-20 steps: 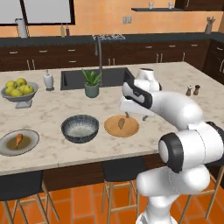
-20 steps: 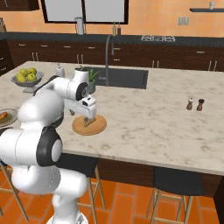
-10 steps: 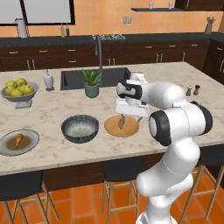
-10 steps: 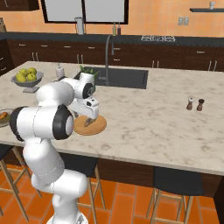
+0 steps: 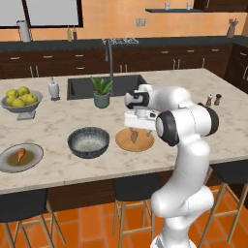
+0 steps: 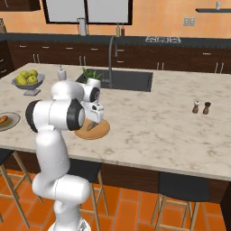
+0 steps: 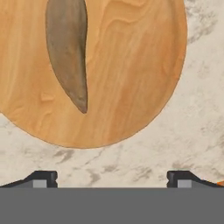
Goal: Pick the chicken drumstick and sweet potato from their plates and place them in the bowl. Then put the bowl in the fridge.
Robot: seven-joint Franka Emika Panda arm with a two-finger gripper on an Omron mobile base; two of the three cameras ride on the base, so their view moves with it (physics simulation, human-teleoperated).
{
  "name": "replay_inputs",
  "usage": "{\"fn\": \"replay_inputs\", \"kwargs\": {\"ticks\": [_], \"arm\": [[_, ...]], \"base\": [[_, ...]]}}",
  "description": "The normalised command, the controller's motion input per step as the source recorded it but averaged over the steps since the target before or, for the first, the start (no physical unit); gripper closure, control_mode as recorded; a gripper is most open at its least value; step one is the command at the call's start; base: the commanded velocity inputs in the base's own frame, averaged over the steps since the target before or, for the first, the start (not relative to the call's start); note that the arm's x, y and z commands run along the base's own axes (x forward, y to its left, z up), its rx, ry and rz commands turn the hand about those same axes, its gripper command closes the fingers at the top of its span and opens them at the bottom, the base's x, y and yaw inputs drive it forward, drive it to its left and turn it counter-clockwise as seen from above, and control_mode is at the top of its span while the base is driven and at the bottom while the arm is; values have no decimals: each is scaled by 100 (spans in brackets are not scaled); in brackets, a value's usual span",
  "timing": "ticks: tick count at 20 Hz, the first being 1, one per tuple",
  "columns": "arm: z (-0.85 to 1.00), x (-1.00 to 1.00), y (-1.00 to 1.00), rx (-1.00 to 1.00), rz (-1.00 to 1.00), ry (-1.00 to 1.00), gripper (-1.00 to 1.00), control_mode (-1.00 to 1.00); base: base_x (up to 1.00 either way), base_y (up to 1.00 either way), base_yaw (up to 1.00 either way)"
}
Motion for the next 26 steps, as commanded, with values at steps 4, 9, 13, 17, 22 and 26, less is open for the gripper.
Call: {"fn": "replay_inputs", "kwargs": {"ticks": [4, 9, 13, 17, 22, 26], "arm": [[-34, 52, 11, 0, -3, 6, -100, -100], [-44, 44, 2, 0, 0, 0, -100, -100], [-46, 46, 1, 0, 0, 0, -100, -100], [-50, 18, 2, 0, 0, 0, -100, -100], [-45, 1, 3, 0, 0, -1, 100, -100], [-6, -15, 0, 0, 0, -1, 100, -100]], "base": [[0, 0, 0], [0, 0, 0], [0, 0, 0], [0, 0, 0], [0, 0, 0], [0, 0, 0]]}}
